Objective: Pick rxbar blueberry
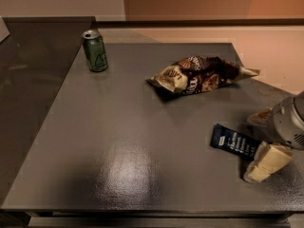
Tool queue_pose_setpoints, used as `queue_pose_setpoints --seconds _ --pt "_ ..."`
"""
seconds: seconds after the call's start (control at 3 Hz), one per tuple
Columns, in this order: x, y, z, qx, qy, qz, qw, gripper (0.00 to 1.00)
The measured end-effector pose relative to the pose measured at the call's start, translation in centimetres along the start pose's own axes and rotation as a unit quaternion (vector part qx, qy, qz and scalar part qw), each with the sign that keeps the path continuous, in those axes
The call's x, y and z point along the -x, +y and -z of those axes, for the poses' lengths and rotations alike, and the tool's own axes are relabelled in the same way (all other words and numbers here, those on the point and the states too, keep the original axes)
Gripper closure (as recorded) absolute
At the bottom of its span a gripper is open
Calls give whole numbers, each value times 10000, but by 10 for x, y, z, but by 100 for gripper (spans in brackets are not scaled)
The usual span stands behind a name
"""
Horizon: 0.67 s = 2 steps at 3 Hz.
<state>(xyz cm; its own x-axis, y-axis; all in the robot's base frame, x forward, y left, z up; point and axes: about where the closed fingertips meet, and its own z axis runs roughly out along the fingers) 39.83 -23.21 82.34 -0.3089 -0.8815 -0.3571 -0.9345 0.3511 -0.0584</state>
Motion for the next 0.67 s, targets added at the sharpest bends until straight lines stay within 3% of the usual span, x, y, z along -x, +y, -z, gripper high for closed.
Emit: queue_pose_setpoints --seconds 0.67 --pt "8 4 2 84 -147 -5 9999 64"
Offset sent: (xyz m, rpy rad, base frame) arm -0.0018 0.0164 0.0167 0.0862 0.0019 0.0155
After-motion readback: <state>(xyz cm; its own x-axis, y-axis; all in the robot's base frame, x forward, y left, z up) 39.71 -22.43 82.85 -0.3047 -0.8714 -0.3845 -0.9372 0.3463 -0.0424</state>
